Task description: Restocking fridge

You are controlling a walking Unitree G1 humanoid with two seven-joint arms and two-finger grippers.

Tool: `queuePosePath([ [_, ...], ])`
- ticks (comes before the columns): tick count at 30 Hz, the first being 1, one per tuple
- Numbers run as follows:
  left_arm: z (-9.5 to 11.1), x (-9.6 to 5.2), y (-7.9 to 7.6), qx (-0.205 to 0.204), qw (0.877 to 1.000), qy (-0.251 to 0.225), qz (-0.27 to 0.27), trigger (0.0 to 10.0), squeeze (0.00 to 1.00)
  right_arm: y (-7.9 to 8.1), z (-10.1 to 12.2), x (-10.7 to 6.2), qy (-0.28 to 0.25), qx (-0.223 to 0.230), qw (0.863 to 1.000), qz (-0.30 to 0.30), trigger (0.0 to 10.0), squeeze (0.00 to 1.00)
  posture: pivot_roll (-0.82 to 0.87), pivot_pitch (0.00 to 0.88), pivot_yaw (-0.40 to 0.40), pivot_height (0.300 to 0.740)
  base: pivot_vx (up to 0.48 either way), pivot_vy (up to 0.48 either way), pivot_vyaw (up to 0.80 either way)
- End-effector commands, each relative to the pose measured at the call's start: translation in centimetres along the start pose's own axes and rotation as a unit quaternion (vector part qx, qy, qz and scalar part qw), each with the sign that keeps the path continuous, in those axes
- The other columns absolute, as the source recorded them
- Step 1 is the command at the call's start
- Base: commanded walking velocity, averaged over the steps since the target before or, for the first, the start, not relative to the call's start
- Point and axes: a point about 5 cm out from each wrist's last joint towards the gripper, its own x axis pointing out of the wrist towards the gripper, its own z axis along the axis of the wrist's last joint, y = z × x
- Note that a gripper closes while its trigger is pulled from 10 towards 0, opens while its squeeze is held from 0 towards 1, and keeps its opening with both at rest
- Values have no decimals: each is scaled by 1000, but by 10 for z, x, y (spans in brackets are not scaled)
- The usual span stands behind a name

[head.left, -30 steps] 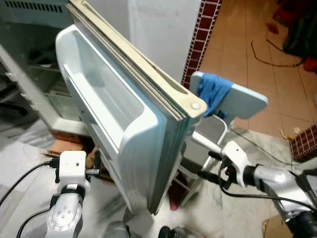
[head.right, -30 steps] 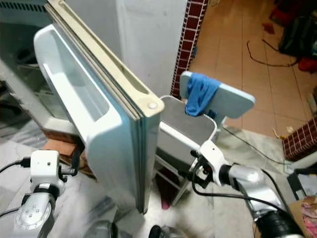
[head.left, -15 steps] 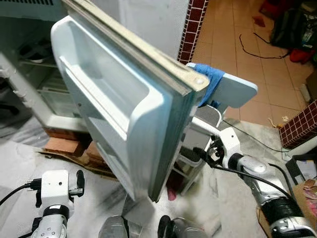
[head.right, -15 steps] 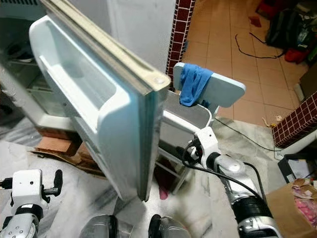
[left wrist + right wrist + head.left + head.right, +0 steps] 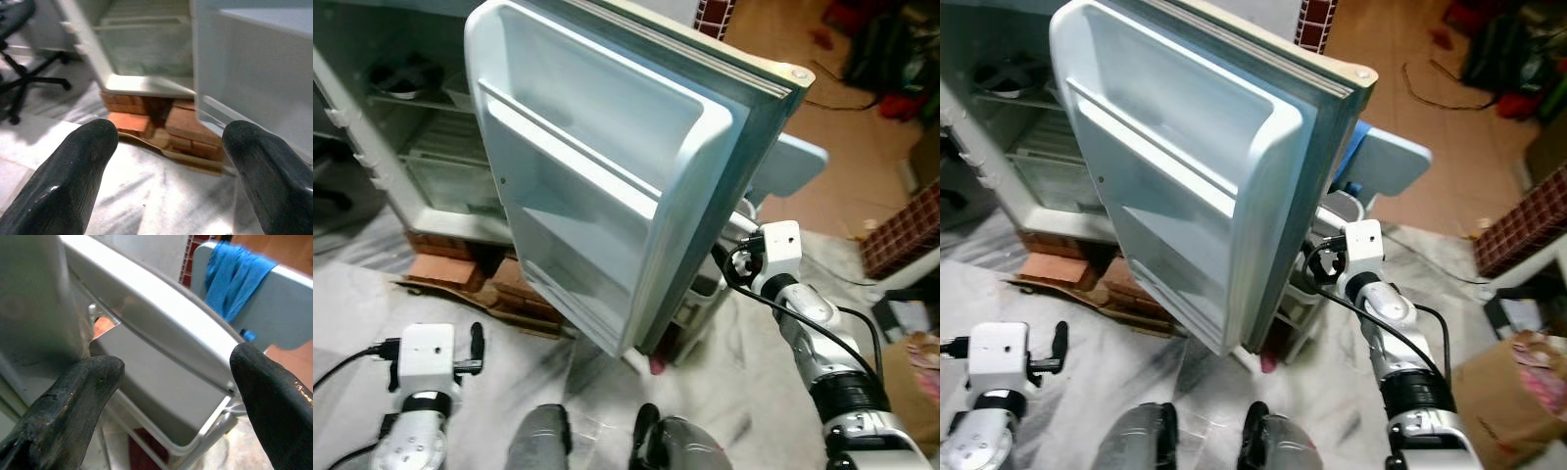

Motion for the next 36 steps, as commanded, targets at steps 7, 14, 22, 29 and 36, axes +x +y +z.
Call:
queuePosePath([
  [7, -7, -4, -3, 9, 1000, 17, -4, 10000, 0, 0, 14, 2, -34, -4, 999, -11, 10000, 0, 169, 136, -73, 740, -206, 86, 0],
  [14, -1, 4, 2, 7, 1000, -3, 4, 10000, 0, 9, 7, 0, -32, 7, 999, -12, 10000, 0, 165, 132, -80, 740, 0, 0, 0],
  [22, 12, 22, 7, 9, 999, -30, 22, 10000, 0, 17, -3, -10, -37, 35, 998, -48, 10000, 0, 157, 118, -74, 740, 0, 0, 0],
  [29, 17, 27, 3, 5, 999, -37, 20, 10000, 0, 16, -4, -11, -38, 36, 996, -68, 10000, 0, 152, 115, -71, 740, 0, 0, 0],
  [36, 26, 35, -3, -1, 998, -54, 17, 10000, 0, 8, 3, -6, -47, 53, 993, -96, 10000, 0, 158, 112, -75, 740, 0, 0, 0],
])
